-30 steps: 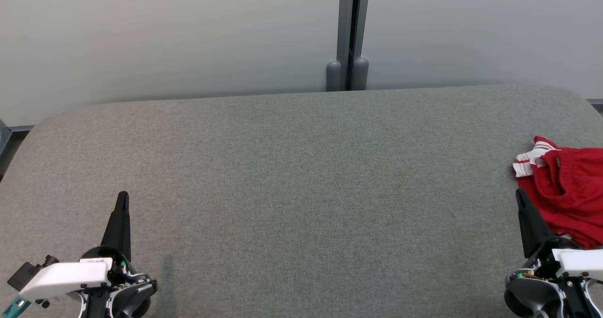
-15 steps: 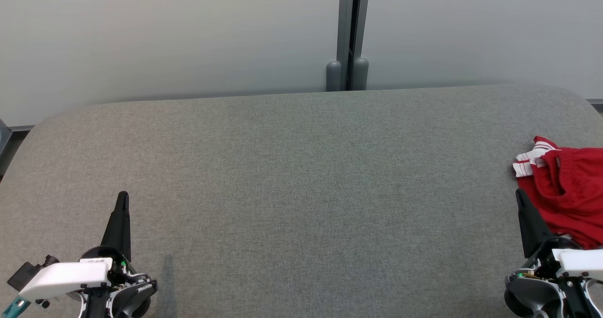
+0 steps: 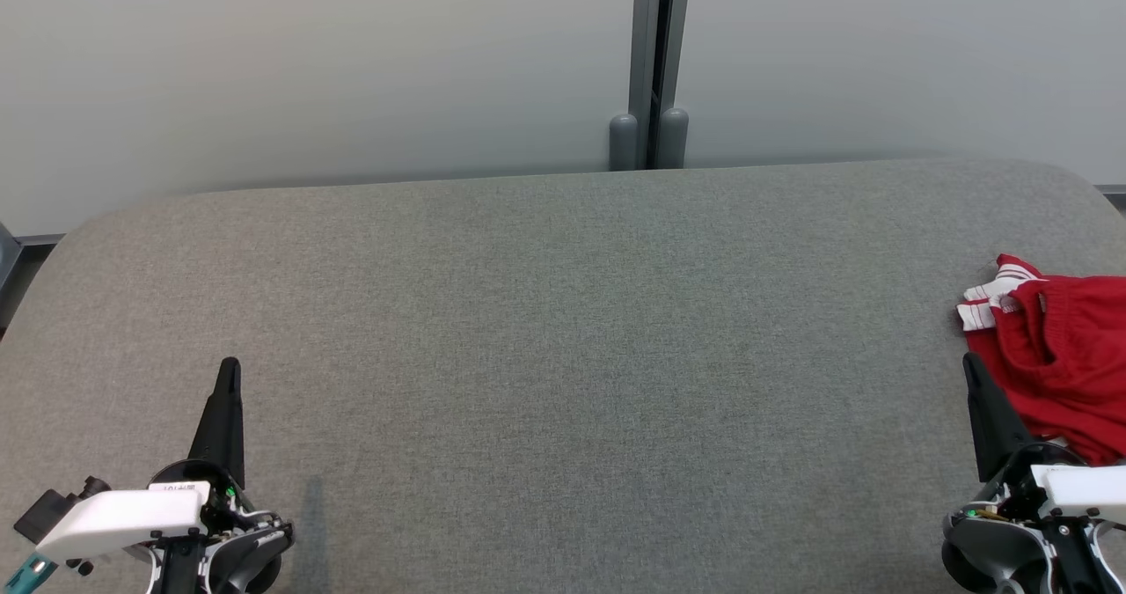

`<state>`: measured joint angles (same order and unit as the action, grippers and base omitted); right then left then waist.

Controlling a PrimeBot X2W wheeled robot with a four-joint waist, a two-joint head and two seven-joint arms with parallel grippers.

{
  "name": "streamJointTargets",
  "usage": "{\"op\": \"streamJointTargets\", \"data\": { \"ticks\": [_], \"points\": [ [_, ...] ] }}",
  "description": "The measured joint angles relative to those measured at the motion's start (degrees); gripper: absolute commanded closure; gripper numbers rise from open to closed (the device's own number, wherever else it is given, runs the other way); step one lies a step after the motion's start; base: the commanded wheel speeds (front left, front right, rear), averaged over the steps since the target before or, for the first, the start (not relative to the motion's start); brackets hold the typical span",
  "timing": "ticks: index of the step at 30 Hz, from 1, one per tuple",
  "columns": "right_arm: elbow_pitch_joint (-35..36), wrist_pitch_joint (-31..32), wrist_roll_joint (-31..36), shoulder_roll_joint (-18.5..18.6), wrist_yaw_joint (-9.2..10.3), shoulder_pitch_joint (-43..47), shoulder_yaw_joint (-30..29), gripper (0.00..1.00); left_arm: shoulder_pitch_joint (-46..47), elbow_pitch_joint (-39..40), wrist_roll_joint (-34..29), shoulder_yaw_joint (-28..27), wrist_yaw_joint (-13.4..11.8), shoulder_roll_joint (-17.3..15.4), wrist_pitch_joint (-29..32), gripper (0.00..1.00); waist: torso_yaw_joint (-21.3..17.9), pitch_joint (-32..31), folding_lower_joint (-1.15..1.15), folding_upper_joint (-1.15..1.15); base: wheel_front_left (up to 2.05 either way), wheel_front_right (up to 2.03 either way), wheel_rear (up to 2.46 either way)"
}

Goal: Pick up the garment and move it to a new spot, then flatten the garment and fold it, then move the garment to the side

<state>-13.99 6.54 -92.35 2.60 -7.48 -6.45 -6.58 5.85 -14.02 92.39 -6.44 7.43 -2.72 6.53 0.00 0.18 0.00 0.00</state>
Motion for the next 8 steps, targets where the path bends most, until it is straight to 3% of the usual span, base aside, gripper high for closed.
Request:
{"op": "streamJointTargets", "data": {
  "ticks": [8],
  "points": [
    [0.00,0.00,0.00,0.00,0.00,0.00,0.00,1.00,0.00,0.00,0.00,0.00,0.00,0.00,0.00,1.00,0.00,0.00,0.00,0.00,0.00,0.00,0.00]
  ]
}}
